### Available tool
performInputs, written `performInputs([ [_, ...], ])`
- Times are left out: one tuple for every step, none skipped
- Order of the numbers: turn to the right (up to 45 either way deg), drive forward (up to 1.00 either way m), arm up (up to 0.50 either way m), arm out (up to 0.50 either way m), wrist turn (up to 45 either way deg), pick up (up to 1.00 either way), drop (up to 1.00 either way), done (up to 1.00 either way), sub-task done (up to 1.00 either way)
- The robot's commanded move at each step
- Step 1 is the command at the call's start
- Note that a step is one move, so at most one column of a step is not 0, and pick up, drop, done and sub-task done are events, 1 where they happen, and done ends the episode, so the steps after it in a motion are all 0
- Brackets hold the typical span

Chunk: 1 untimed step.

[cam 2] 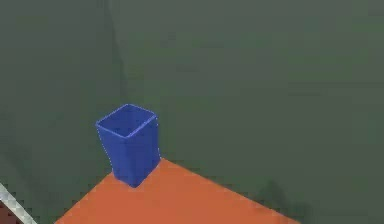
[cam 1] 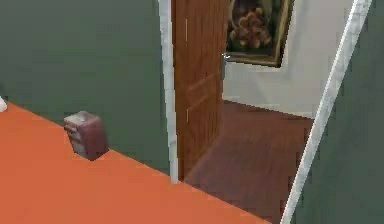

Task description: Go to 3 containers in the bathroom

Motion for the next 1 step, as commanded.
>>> performInputs([
  [45.0,0.0,0.0,0.0,0.0,0.0,0.0,0.0,0.0],
])
